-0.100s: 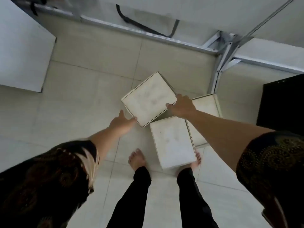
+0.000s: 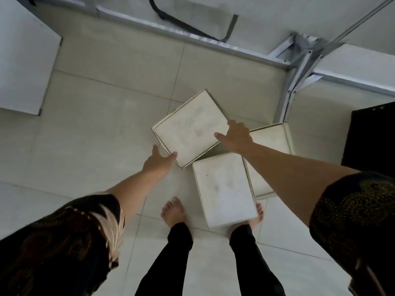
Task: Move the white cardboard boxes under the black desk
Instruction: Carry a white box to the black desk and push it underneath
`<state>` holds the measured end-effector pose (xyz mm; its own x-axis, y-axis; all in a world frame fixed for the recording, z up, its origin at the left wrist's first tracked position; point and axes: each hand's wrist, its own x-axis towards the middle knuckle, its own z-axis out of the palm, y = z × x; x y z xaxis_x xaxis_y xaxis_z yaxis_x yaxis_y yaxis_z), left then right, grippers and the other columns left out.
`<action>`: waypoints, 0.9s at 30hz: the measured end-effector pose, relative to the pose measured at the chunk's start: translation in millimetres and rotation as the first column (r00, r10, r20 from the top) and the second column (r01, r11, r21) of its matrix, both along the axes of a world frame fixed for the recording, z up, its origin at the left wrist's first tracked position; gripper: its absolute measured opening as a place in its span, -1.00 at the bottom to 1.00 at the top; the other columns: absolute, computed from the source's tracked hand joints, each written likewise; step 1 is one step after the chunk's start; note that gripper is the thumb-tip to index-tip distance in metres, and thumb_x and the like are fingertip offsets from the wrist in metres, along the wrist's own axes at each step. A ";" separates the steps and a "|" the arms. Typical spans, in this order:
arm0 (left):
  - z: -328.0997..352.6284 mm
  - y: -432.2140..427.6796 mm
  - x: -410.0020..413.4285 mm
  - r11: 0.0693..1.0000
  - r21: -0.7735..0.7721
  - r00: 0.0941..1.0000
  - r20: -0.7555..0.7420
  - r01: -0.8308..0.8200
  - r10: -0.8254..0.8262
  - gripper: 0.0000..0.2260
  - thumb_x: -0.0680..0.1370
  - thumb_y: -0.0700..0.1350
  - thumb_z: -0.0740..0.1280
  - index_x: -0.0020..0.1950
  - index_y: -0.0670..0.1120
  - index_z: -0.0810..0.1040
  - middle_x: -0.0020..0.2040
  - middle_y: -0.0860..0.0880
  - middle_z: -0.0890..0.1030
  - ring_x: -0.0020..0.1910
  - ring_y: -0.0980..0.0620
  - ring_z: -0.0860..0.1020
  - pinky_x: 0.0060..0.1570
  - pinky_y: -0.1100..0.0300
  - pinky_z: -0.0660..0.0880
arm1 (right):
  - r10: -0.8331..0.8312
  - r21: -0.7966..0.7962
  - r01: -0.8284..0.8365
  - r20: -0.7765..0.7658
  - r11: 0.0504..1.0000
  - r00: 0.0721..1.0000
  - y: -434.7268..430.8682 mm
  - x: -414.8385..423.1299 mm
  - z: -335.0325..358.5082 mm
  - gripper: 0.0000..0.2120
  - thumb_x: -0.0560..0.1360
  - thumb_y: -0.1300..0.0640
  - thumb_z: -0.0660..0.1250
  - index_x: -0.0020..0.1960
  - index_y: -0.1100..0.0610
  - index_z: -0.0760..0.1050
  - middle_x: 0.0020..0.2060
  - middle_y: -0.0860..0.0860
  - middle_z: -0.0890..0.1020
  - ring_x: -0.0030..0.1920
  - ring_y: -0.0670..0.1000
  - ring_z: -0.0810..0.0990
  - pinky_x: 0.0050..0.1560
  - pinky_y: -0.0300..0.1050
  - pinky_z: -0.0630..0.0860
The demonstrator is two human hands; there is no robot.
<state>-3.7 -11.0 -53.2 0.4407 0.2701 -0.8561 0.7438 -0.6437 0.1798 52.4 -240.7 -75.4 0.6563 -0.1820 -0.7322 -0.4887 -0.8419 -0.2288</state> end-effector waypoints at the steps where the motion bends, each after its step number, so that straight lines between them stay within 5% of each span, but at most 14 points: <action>1: -18.7 -3.0 -2.7 0.997 -0.012 0.998 -0.002 -0.070 0.070 -0.25 0.60 0.22 0.22 0.64 0.00 -0.09 0.58 -0.13 0.25 0.51 -0.20 0.28 0.40 0.02 0.27 | -0.011 -0.001 0.011 -0.004 1.000 1.000 0.4 3.2 -15.9 -0.31 0.55 -0.22 0.30 0.52 0.14 0.23 0.41 0.20 0.35 0.44 0.25 0.30 0.35 0.13 0.36; 11: -198.6 -7.5 24.2 0.841 -0.024 0.840 0.038 -0.540 0.541 -0.12 0.58 0.18 0.29 0.62 -0.11 -0.24 0.60 -0.20 0.14 0.54 -0.26 0.19 0.49 -0.15 0.12 | -0.023 0.021 0.021 0.105 1.000 0.994 -18.3 56.6 -171.8 -0.22 0.57 -0.17 0.29 0.61 0.11 0.01 0.52 0.18 0.28 0.49 0.25 0.31 0.42 0.14 0.29; 14: -235.0 0.3 15.7 0.710 -0.142 0.705 0.087 -0.690 0.703 -0.31 0.61 0.23 0.17 0.62 -0.04 0.01 0.53 -0.17 0.30 0.45 -0.25 0.36 0.39 -0.19 0.35 | -0.028 0.035 0.023 0.163 0.999 0.986 -20.8 56.4 -199.6 -0.36 0.57 -0.21 0.26 0.50 0.12 0.21 0.30 0.17 0.54 0.31 0.25 0.51 0.21 0.05 0.44; 17: -245.1 4.6 4.6 0.511 -0.264 0.515 0.058 -0.818 0.855 -0.44 0.58 0.37 0.08 0.27 -0.06 0.46 0.22 -0.03 0.58 0.16 -0.09 0.56 0.25 -0.04 0.50 | -0.002 -0.019 0.007 0.253 1.000 0.967 -14.3 53.4 -208.4 -0.41 0.59 -0.29 0.16 0.39 0.14 0.32 0.19 0.17 0.60 0.21 0.25 0.57 0.06 0.01 0.43; 21: -254.0 33.9 -13.0 0.231 -0.549 0.311 -0.056 -0.803 0.949 -0.24 0.40 0.55 0.06 0.26 0.03 0.59 0.23 -0.01 0.65 0.16 -0.11 0.63 0.26 -0.14 0.49 | 0.049 0.002 -0.052 0.259 0.999 0.965 -4.9 49.2 -217.6 -0.41 0.59 -0.38 -0.03 0.00 0.10 0.47 -0.07 0.10 0.61 0.06 0.22 0.60 -0.05 -0.02 0.40; 24: -264.6 67.0 -22.8 0.144 -0.545 0.244 -0.115 -0.826 0.963 -0.22 0.42 0.55 -0.01 0.30 0.05 0.59 0.19 -0.04 0.68 0.19 -0.13 0.62 0.13 -0.09 0.54 | -0.202 0.174 0.181 0.109 0.968 0.973 1.5 53.3 -224.0 -0.27 0.56 -0.45 -0.14 -0.03 0.13 0.53 -0.09 0.12 0.60 -0.01 0.16 0.58 0.06 -0.03 0.47; 27: -268.2 86.4 -18.8 0.155 -0.498 0.278 -0.182 -0.853 0.943 -0.48 0.64 0.29 -0.01 0.30 0.03 0.57 0.08 -0.04 0.72 0.16 -0.14 0.62 0.20 -0.12 0.50 | -0.540 0.349 0.536 -0.094 0.769 0.837 0.9 46.9 -237.1 -0.33 0.56 -0.43 0.01 0.01 0.14 0.56 -0.08 0.10 0.64 -0.14 0.09 0.62 -0.08 -0.06 0.57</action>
